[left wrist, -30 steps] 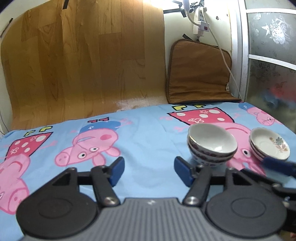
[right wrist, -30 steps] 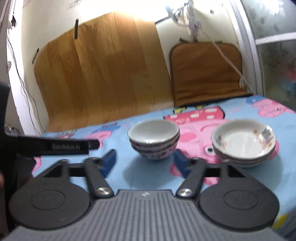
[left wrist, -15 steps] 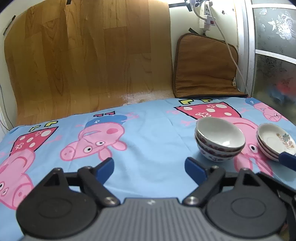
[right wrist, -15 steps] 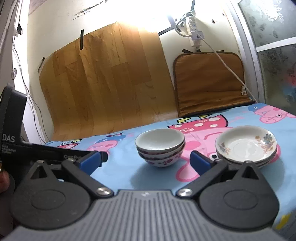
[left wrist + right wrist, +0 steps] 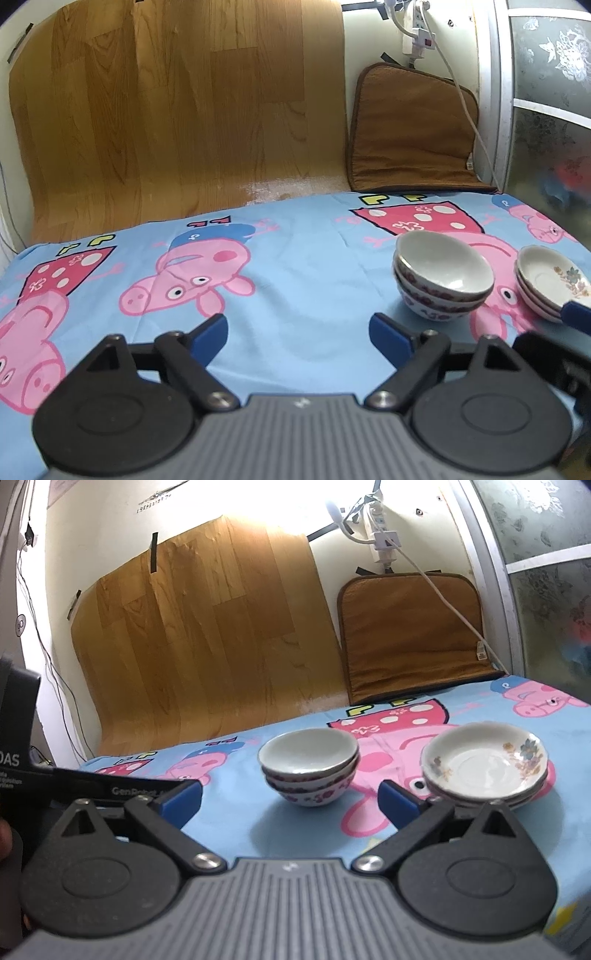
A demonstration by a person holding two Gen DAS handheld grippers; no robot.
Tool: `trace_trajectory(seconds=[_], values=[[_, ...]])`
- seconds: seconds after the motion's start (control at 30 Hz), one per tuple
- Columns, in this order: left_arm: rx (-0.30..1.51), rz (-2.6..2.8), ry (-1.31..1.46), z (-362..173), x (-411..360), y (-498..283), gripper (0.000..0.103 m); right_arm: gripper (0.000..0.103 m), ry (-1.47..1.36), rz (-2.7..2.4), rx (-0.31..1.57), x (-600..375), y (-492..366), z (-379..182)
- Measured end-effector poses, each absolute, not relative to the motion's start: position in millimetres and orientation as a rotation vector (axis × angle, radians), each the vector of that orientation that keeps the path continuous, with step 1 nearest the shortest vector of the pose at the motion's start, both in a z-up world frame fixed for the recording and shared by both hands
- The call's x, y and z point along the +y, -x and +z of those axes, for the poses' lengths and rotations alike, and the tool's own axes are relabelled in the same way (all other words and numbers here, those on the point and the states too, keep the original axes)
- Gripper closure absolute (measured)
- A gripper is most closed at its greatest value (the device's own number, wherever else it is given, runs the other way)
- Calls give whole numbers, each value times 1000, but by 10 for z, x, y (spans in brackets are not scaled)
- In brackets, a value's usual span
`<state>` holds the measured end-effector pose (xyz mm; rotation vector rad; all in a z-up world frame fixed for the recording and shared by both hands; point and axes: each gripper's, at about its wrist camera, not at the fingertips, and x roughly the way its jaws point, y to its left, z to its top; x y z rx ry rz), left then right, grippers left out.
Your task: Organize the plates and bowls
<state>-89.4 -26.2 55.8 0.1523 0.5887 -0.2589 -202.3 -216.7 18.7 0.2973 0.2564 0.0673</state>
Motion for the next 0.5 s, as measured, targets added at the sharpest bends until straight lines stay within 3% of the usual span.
trace_trajectory(seconds=[0.1, 0.23, 0.3, 0.5], values=[[593, -293, -145, 603, -282, 861, 25, 5, -308, 51, 241, -2263, 2022, 237], [643, -379, -84, 729, -299, 712, 35, 29, -285, 60, 252, -2420, 1924, 404], [696, -429, -27, 801, -313, 582, 41, 36, -292, 88, 271, -2543, 1817, 541], [950, -568, 207, 696, -359, 48, 48, 56, -432, 202, 518, -2911, 1183, 754]])
